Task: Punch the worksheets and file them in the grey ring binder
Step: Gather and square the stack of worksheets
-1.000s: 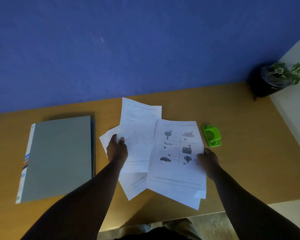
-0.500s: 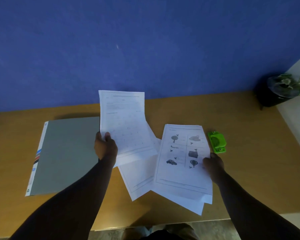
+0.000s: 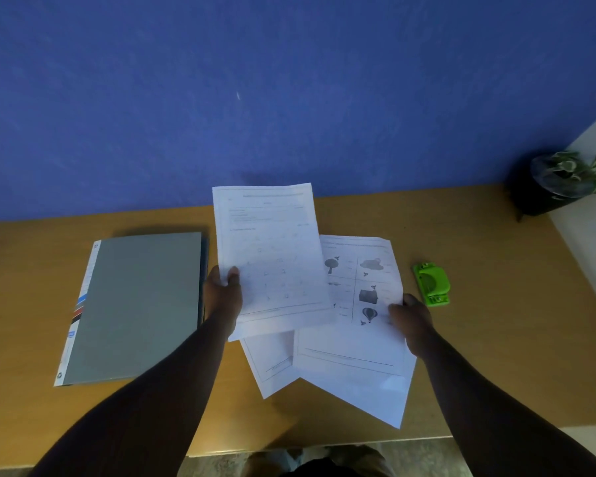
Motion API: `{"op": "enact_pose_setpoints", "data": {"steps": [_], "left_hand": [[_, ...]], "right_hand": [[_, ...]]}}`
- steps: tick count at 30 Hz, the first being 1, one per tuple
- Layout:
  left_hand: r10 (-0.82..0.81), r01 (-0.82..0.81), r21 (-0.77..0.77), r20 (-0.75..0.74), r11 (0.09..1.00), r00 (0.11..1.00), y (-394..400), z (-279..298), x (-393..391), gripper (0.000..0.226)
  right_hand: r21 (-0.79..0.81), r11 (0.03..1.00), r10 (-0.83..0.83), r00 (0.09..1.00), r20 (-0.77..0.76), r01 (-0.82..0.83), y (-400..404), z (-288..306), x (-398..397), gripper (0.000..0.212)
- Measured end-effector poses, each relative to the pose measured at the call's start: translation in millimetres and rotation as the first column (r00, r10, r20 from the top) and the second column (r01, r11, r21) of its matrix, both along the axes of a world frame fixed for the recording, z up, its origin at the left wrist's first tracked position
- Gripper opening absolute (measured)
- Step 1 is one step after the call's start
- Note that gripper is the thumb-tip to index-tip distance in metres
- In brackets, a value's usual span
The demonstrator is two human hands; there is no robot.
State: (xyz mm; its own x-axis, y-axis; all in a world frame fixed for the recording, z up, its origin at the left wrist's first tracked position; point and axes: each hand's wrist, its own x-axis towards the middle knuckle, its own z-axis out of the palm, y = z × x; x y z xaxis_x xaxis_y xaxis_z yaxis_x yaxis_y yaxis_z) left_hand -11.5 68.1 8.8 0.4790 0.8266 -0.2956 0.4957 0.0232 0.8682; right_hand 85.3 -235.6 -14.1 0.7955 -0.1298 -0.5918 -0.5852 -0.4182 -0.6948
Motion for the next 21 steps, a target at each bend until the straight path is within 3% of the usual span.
{"op": "enact_pose_setpoints", "data": {"steps": [6, 11, 15, 21], "left_hand": [[-0.243, 0.24, -0.078, -0.03, 0.968, 0.97, -10, -9, 1, 0.031], [-0.414, 0.409, -0.081, -0.059, 0.909, 0.909, -22, -6, 4, 0.012], [-0.466, 0.459, -0.092, -0.075, 0.883, 0.881, -23, -8, 4, 0.015], [-0.505, 0.494, -0.127, -0.078, 0.86, 0.86, -23, -9, 7, 0.028]], "right_hand": [[0.091, 0.996, -0.002, 1.0, 0.014, 0.001, 18, 4, 8, 0.02], [0.234, 0.972, 0.023, 0.999, -0.031, -0.015, 27, 7, 14, 0.018], [0.332, 0.943, 0.026, 0.997, -0.075, 0.0, 34, 5, 16, 0.017], [0.368, 0.928, 0.103, 0.988, -0.116, -0.054, 38, 3, 16, 0.037]]}}
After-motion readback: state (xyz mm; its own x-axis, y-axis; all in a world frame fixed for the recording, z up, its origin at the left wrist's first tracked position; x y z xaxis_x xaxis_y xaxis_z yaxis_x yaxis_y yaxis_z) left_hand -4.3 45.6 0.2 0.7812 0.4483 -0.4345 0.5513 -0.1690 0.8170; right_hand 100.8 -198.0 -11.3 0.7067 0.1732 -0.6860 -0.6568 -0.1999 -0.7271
